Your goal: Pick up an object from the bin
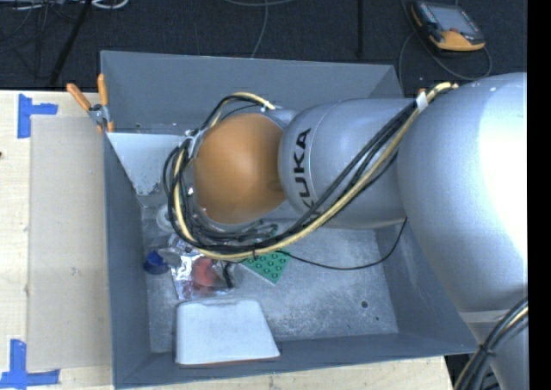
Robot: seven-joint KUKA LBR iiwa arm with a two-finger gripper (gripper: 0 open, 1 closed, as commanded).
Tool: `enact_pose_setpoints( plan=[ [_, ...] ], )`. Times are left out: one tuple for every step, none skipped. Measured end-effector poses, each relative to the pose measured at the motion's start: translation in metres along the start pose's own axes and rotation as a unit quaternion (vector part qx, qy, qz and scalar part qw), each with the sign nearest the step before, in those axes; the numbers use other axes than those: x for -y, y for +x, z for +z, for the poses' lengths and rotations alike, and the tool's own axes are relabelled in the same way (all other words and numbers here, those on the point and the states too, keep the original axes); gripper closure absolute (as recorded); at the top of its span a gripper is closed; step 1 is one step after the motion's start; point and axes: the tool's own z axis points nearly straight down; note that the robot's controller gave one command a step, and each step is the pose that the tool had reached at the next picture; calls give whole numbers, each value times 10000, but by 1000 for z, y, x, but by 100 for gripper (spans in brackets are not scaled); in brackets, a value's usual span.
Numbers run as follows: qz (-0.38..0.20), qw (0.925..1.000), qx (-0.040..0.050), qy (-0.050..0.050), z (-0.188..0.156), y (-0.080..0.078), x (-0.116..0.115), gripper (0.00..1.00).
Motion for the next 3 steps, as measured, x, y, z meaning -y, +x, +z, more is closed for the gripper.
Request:
enact_pose_setpoints(
  plan=[
    [31, 10000, 20, 0, -2, -2, 0, 0],
    [44, 10000, 42, 11, -3, -3, 1, 100],
    [74, 10000, -55, -17, -35, -4, 2, 100]
  ],
)
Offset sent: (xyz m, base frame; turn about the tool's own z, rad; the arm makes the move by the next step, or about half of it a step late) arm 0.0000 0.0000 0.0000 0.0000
